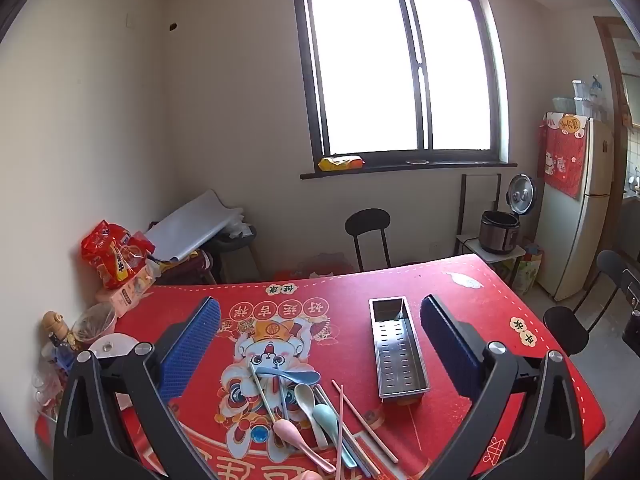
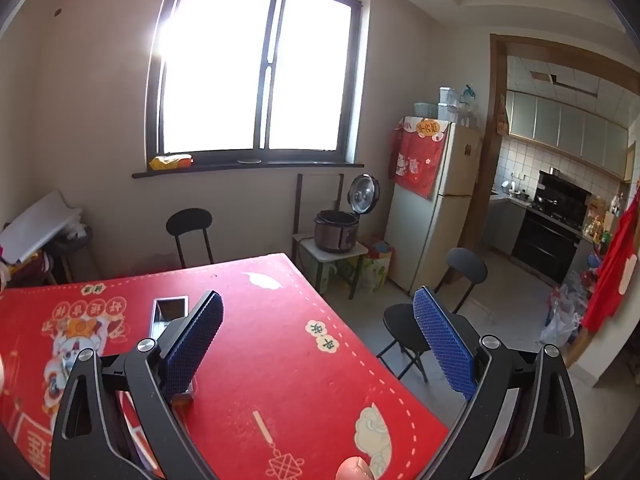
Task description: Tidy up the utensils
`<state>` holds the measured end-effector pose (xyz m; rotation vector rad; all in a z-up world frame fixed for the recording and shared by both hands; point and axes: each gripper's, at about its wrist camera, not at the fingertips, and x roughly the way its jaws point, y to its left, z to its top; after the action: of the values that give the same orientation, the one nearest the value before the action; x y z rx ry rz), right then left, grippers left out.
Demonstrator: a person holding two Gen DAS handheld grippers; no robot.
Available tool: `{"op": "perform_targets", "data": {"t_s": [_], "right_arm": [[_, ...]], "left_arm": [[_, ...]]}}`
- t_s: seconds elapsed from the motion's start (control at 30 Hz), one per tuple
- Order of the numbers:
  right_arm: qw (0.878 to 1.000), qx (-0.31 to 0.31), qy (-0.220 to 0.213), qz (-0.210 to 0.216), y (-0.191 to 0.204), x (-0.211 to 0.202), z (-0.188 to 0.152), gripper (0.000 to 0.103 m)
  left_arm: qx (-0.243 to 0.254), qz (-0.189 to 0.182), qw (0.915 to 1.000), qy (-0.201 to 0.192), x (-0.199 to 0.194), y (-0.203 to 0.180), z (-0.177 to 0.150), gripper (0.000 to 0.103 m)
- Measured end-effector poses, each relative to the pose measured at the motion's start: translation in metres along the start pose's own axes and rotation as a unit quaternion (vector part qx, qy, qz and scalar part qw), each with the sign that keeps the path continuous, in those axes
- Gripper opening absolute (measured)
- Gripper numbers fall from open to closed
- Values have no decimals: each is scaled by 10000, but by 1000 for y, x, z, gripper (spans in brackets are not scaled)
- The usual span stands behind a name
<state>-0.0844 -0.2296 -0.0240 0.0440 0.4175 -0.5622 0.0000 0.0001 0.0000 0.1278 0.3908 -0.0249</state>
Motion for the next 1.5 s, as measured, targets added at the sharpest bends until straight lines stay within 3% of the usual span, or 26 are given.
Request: {"op": "perform_targets", "data": {"t_s": [1.5], "right_arm": [[9999,25,102,-20,1,9,-5,93]], "left_arm": [[-80,-44,9999,100,7,2,-7,98]]}}
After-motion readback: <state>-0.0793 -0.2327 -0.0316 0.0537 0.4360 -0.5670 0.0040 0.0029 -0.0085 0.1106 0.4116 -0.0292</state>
